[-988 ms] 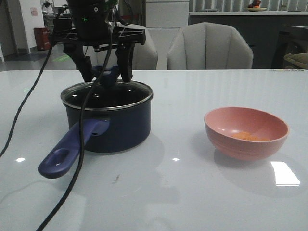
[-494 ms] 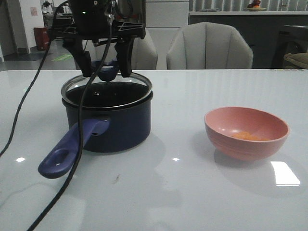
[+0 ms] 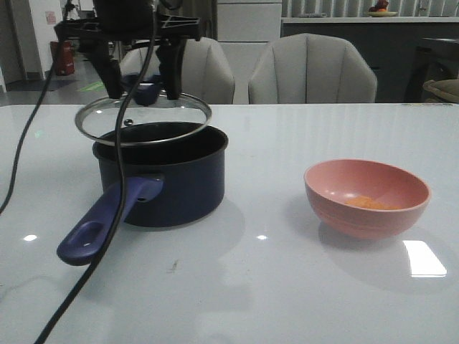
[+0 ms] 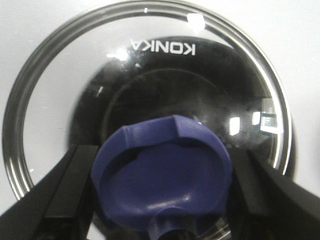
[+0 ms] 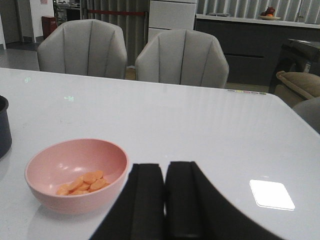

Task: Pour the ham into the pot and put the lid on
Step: 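Lift the glass lid off the saucepan with the left gripper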

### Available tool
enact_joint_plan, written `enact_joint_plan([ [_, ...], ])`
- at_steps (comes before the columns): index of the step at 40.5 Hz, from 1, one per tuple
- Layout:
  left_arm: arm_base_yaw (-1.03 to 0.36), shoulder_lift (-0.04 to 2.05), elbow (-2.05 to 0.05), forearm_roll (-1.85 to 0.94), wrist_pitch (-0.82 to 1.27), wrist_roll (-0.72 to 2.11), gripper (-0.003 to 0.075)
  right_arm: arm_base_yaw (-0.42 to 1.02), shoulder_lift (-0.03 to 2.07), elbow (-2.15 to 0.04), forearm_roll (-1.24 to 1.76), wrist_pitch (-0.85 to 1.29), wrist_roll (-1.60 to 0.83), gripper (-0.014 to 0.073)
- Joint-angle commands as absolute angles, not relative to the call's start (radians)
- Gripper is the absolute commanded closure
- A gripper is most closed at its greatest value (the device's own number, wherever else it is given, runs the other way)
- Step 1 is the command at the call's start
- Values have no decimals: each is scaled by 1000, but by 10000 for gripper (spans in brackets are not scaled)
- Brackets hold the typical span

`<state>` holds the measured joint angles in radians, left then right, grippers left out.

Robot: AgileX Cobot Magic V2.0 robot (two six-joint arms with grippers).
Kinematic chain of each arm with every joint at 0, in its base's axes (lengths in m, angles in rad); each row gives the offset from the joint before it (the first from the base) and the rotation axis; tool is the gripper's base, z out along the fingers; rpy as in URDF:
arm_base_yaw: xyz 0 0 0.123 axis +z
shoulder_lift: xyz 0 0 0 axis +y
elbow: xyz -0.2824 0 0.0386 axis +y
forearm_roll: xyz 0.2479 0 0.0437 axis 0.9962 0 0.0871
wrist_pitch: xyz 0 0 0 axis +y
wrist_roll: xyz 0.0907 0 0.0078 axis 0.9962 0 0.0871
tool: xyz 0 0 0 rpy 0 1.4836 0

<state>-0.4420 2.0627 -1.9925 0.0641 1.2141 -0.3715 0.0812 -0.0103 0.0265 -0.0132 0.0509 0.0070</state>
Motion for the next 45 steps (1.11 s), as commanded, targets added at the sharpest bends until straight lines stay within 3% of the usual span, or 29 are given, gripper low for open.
enact_joint_plan([
  [1, -394, 1948, -2030, 88, 1185, -358, 391, 77, -31, 22, -23, -33, 6, 438],
  [21, -93, 1856, -1967, 0, 1237, -142, 391, 77, -31, 22, -23, -33, 6, 438],
  [45, 42, 1853, -1368, -75, 817, -6, 391, 77, -31, 22, -23, -33, 6, 438],
])
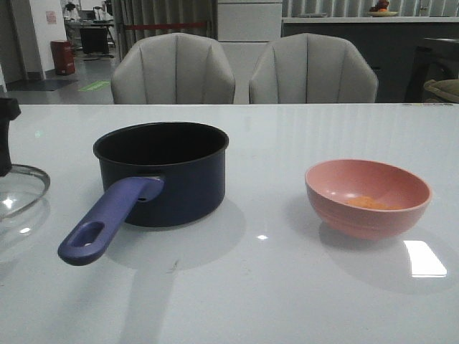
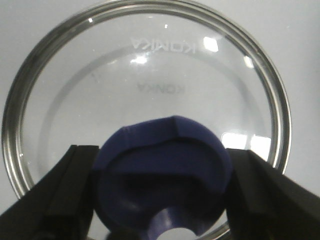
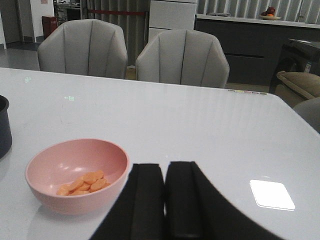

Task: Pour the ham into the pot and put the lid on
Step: 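Set the glass lid on the table beside the saucepan, release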

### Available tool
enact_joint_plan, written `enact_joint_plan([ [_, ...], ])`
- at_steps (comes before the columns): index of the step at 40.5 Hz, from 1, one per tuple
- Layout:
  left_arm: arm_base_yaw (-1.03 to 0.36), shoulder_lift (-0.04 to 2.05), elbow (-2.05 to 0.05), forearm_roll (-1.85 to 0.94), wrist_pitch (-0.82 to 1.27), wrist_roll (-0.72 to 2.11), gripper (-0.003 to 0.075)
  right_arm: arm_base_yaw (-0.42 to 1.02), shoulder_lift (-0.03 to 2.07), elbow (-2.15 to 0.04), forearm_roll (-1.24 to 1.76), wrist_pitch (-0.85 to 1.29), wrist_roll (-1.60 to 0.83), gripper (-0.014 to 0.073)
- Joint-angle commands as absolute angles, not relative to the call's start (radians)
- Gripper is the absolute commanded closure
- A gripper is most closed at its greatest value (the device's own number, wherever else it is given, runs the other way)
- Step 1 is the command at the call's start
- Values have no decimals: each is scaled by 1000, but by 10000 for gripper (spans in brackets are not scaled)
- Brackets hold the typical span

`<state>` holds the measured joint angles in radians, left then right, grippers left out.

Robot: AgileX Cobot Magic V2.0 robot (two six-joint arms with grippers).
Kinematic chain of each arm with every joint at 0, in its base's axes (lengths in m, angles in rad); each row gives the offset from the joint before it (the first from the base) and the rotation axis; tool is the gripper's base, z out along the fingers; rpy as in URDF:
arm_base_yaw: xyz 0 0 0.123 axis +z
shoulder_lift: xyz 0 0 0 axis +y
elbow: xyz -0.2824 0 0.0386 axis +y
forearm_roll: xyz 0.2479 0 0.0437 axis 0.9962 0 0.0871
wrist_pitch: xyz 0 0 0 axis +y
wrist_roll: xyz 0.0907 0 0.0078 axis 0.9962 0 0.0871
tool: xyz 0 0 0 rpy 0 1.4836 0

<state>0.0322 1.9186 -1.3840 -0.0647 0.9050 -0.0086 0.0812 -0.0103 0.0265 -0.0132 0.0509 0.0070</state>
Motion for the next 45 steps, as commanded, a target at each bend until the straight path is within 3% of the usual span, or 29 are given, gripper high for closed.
enact_joint_plan([
  [1, 44, 1853, -1355, -73, 811, 0, 391, 77, -31, 22, -23, -33, 6, 438],
  [9, 46, 1855, -1328, -73, 790, 45, 362, 77, -31, 22, -23, -33, 6, 438],
  [19, 39, 1855, -1335, -77, 800, 45, 87, 77, -31, 22, -23, -33, 6, 438],
  [29, -5, 1816, -1379, -67, 861, 46, 83, 77, -31, 22, -23, -33, 6, 438],
  [45, -12, 1474, -1271, -33, 758, 46, 83, 77, -31, 22, -23, -33, 6, 438],
])
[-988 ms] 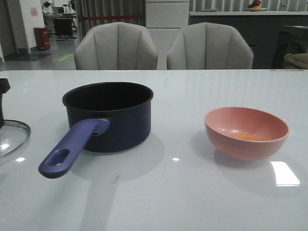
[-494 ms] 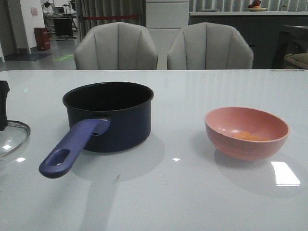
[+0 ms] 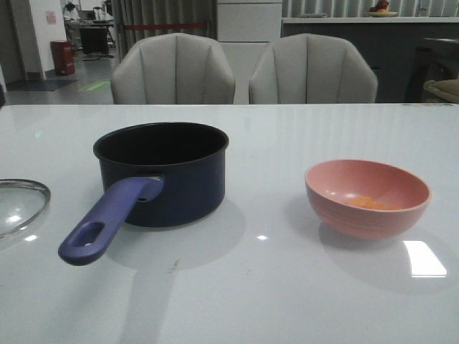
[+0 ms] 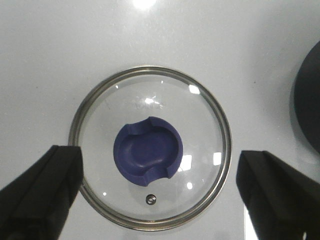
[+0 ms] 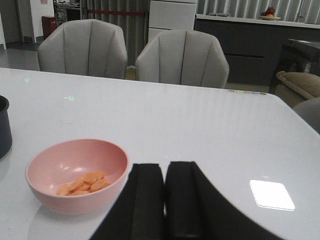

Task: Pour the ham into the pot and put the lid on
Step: 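Set the glass lid on the table beside the saucepan, release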

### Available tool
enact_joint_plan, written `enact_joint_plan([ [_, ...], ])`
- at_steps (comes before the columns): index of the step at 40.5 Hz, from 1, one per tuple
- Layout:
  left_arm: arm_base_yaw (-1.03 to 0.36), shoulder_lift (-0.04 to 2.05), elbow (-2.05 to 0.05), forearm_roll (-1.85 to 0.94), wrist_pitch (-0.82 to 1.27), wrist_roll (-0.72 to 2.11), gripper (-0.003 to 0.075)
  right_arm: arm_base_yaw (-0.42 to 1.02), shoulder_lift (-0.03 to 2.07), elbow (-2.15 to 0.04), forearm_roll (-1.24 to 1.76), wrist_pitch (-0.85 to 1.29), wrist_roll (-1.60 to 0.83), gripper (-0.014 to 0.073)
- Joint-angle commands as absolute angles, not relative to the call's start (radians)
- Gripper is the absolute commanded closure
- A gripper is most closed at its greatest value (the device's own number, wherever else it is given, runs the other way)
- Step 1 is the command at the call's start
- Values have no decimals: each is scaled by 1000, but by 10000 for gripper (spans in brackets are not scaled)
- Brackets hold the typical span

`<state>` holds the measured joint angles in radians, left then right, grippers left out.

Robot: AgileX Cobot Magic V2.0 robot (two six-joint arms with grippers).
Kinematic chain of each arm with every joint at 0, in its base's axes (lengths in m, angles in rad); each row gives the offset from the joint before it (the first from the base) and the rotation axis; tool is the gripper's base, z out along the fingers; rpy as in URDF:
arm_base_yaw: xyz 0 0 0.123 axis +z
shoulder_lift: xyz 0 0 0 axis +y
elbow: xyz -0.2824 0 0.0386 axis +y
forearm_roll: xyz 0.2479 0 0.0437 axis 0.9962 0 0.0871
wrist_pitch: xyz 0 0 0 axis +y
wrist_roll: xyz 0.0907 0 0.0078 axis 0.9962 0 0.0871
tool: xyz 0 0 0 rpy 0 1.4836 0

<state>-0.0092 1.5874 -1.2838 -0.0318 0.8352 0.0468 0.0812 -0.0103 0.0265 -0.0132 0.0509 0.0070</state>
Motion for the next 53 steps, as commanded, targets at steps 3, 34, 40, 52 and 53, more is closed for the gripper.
enact_joint_plan([
  [3, -12, 1396, -1205, -33, 695, 46, 83, 77, -31, 22, -23, -33, 6, 438],
  [34, -275, 459, -528, -60, 203, 42, 83, 77, -30, 22, -23, -33, 6, 438],
  [40, -301, 291, -441, -60, 205, 42, 83, 77, -30, 22, -23, -33, 6, 438],
  [52, -357, 161, -326, -57, 192, 42, 83, 77, -30, 22, -24, -98, 6, 438],
  [53, -362, 161, -322, -57, 188, 42, 83, 77, -30, 22, -24, -123, 6, 438],
])
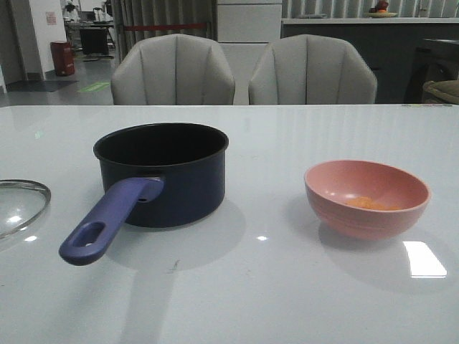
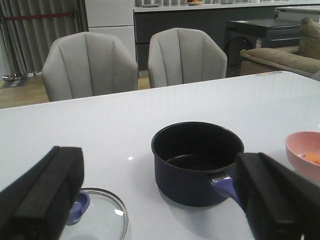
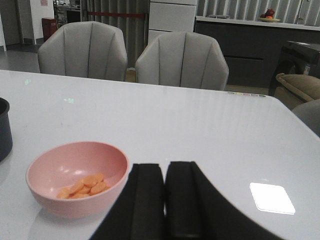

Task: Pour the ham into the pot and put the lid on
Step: 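Set the glass lid on the table beside the saucepan, release, then move the right gripper to the pink bowl rim and grasp it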

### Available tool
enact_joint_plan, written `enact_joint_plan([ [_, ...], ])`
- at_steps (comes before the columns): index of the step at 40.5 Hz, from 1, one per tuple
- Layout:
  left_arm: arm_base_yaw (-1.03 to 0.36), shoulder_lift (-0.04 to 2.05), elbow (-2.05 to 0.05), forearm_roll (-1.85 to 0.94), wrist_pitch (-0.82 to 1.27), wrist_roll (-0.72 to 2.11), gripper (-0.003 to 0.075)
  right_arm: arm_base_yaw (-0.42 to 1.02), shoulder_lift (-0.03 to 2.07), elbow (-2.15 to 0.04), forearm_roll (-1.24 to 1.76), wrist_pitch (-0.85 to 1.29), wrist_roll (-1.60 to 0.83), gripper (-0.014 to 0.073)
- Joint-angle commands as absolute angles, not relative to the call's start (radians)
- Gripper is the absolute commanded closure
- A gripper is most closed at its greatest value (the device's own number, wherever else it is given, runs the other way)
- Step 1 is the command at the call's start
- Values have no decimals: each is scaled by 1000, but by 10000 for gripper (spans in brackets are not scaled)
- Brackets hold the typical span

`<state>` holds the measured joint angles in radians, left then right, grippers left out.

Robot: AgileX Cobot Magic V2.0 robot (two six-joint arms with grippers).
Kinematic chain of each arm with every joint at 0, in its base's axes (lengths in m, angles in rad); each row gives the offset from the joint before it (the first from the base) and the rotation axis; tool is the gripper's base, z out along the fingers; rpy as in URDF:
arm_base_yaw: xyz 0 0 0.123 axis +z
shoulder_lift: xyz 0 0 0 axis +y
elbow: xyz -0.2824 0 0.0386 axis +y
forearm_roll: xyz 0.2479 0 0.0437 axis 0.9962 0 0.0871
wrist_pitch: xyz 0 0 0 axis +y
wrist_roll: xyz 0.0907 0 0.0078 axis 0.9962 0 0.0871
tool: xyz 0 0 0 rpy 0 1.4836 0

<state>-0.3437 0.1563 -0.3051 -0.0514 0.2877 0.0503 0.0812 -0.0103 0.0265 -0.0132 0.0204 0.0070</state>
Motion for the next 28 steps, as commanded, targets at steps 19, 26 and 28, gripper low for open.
enact_joint_plan([
  [19, -363, 161, -324, -57, 181, 42, 83, 77, 303, -297, -14, 93, 6, 438],
  [26, -363, 161, -324, -57, 179, 42, 83, 77, 375, -295, -14, 135, 6, 438],
  [28, -363, 161, -324, -57, 179, 42, 83, 77, 393, -295, -14, 111, 6, 438],
])
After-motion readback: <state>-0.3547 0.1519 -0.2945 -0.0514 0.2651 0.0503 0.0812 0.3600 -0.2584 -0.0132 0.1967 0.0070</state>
